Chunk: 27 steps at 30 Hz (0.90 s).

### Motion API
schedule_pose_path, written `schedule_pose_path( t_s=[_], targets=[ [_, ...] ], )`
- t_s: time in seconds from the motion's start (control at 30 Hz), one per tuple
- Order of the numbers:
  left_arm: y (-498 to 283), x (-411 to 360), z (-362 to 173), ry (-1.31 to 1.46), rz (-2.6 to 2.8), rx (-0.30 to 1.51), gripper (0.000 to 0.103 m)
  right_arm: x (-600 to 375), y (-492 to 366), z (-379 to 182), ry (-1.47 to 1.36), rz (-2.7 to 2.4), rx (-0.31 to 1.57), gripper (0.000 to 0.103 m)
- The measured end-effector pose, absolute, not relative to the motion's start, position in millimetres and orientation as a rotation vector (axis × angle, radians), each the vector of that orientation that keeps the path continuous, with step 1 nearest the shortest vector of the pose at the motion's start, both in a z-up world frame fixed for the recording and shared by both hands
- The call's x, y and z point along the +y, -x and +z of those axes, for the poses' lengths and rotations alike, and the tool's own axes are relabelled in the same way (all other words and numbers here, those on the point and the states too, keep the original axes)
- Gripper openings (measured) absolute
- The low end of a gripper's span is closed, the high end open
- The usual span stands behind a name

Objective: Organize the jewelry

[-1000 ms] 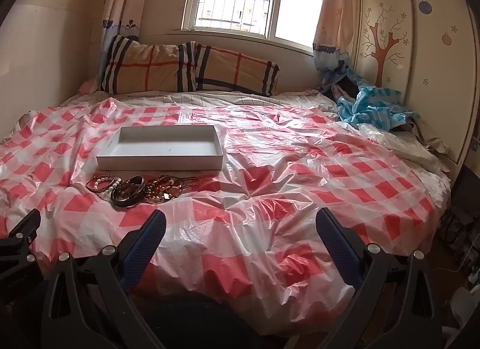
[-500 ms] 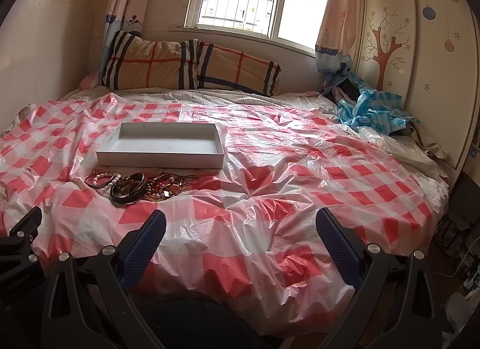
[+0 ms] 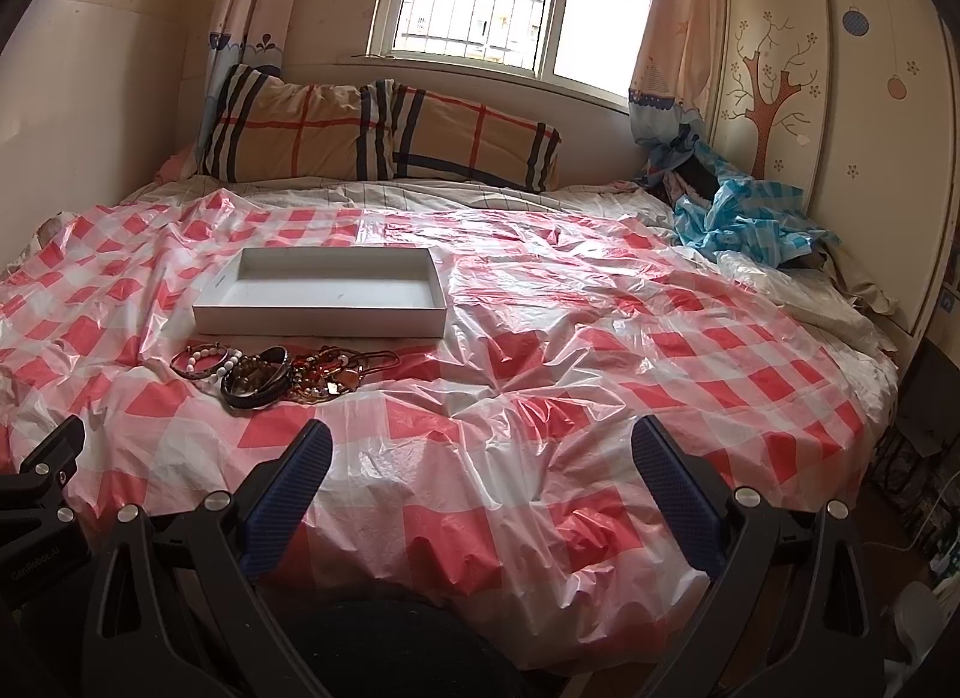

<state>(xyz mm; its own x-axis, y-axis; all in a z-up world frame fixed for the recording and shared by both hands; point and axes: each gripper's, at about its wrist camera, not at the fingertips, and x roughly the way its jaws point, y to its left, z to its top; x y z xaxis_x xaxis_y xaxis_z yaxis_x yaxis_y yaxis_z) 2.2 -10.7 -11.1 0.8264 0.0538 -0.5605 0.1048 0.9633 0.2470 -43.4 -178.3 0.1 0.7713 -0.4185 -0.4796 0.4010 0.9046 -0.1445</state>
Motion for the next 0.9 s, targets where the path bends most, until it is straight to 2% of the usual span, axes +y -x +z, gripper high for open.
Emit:
schedule_pose_path(
  t_s=[0.9],
  targets=[
    [-1.9, -8.8, -15.7, -0.248, -0.028, 0.612, 0.096, -178.8, 44.5, 0.9, 0.032, -0.444, 0.528, 0.096]
  ],
)
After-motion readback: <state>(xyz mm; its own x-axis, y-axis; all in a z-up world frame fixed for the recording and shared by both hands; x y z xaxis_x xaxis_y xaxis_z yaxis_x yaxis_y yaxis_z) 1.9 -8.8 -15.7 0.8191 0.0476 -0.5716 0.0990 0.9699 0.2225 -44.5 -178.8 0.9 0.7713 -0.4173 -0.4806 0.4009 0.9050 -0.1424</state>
